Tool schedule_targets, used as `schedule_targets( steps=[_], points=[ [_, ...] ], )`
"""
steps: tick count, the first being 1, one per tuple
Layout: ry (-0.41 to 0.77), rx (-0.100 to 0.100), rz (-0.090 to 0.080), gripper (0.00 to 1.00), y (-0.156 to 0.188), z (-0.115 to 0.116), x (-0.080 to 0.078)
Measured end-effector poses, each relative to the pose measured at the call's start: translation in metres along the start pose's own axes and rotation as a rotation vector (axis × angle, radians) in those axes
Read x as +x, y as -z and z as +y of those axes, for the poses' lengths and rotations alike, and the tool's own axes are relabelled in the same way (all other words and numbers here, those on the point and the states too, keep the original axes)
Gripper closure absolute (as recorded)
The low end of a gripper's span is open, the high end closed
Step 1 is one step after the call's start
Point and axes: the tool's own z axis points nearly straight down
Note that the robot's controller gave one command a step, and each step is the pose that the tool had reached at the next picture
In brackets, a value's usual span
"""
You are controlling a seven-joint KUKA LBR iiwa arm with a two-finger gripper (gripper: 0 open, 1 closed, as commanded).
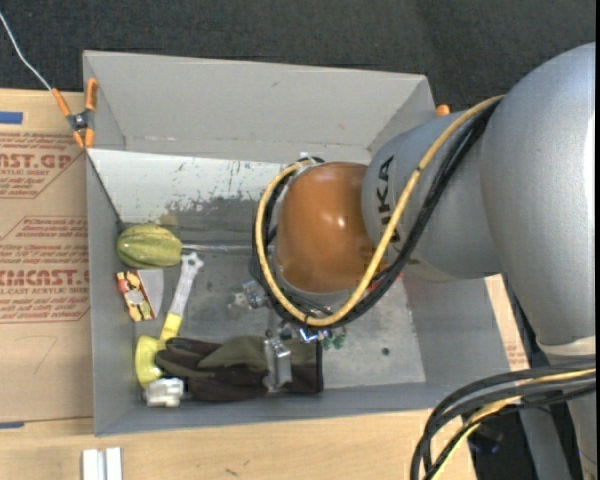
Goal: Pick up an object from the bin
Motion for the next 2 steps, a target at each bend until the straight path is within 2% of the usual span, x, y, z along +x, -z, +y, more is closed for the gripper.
schedule_targets(
  steps=[1, 2],
  points=[
    [-0.042, 0.000, -0.025, 0.00, -0.0440, 0.0338, 0.0030],
    [-0.121, -0.002, -0.001, 1.00, -0.0460, 0.0339, 0.0029]
  ],
)
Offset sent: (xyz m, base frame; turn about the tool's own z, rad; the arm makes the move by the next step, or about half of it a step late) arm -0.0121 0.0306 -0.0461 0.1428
